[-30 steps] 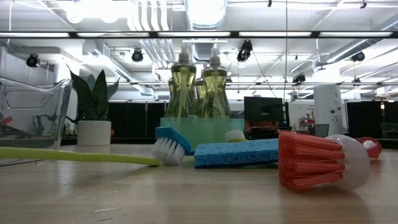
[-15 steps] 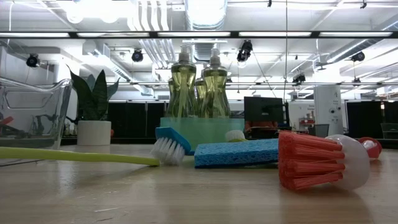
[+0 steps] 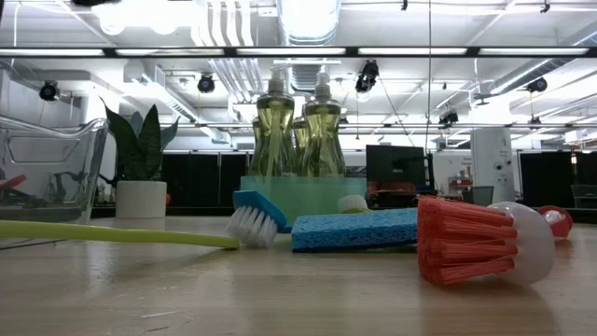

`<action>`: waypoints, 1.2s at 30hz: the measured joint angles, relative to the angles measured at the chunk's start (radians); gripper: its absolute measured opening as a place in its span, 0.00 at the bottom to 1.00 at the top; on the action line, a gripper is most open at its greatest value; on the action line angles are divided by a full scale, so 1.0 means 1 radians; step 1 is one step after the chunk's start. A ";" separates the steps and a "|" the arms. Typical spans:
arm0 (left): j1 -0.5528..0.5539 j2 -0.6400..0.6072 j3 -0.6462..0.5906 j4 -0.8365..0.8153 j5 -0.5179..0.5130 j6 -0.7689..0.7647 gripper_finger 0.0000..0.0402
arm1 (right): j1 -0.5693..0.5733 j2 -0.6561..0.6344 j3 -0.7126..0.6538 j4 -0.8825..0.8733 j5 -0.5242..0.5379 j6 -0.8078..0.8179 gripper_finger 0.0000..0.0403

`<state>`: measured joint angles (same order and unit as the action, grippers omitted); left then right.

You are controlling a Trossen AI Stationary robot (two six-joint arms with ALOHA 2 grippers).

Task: Pick & Place Kitchen Sink Supplies
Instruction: Put the blue sponge to the left transparent bin

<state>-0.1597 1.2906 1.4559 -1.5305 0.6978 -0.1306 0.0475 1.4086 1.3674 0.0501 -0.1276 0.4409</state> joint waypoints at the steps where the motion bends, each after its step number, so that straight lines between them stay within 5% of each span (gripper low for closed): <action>1: -0.007 0.006 -0.033 0.004 -0.001 0.009 0.08 | 0.000 0.000 0.000 0.000 0.000 0.000 0.31; 14: -0.058 0.142 -0.341 0.170 -0.002 0.129 0.08 | 0.000 0.000 0.000 0.000 0.000 0.004 0.32; 25: -0.113 0.288 -0.330 0.179 -0.108 0.320 0.08 | -0.005 0.000 0.001 0.004 -0.003 0.004 0.29; 36: -0.115 0.315 -0.318 0.169 -0.089 0.428 0.13 | -0.006 0.000 0.002 0.003 -0.002 0.003 0.28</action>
<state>-0.2745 1.6058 1.1381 -1.3617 0.6090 0.2974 0.0418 1.4086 1.3689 0.0532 -0.1299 0.4438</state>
